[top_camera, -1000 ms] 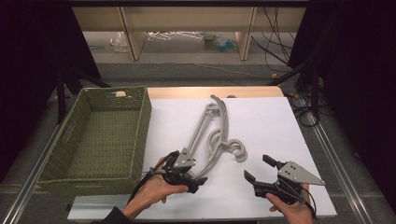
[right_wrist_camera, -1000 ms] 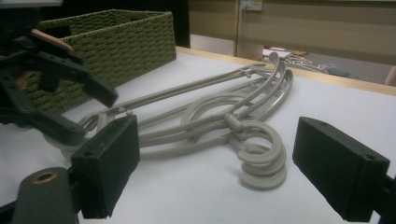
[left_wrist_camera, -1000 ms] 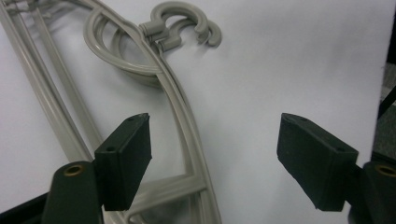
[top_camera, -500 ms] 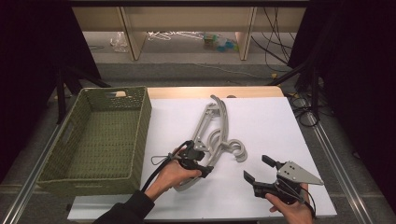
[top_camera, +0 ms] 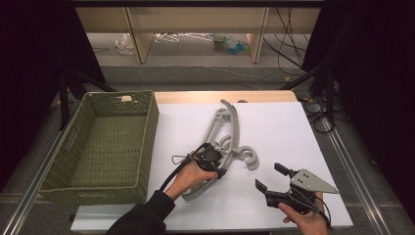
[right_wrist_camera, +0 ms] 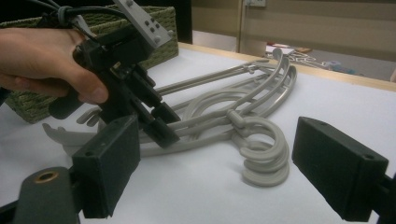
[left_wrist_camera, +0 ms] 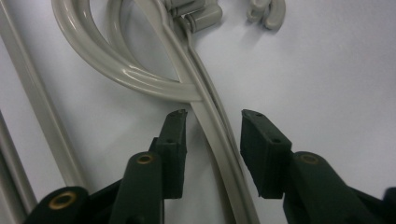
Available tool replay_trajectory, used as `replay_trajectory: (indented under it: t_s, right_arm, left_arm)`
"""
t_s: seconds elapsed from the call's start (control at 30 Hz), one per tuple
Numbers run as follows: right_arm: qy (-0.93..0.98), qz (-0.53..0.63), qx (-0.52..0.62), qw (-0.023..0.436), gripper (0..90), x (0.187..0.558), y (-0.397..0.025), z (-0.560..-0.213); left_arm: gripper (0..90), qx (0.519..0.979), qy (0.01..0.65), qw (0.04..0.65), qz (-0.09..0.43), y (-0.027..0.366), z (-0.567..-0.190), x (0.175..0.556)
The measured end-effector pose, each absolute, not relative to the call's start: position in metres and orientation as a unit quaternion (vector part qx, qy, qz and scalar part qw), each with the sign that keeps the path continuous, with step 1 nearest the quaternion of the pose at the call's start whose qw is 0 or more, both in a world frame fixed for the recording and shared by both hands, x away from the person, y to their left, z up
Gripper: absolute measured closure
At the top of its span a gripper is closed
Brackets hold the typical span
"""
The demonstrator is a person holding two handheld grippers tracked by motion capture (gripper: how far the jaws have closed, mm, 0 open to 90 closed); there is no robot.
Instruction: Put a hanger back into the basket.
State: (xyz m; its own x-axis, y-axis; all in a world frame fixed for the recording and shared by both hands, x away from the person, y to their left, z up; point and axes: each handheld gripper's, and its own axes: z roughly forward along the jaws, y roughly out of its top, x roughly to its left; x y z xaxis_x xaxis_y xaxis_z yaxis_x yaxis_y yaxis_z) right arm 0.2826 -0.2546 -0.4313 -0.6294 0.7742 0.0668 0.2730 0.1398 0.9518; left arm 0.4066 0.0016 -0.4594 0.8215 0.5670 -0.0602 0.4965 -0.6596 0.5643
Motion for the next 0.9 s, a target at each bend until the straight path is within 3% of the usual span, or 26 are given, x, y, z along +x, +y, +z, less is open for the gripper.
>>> replay_trajectory:
  t_s: [0.2, 0.6, 0.9]
  right_arm:
    - [0.724, 0.536, 0.364, 0.234, 16.7, 0.282, -0.255, -0.430]
    - [0.723, 0.539, 0.365, 0.232, 17.2, 0.283, -0.255, -0.431]
    - [0.726, 0.541, 0.353, 0.237, 17.3, 0.284, -0.255, -0.431]
  left_arm:
    - [62.0, 0.907, 0.304, 0.287, 0.055, -0.004, -0.461, 0.413]
    - [71.6, 0.903, 0.317, 0.286, 0.043, -0.001, -0.457, 0.413]
    - [73.0, 0.899, 0.326, 0.291, 0.031, 0.006, -0.451, 0.413]
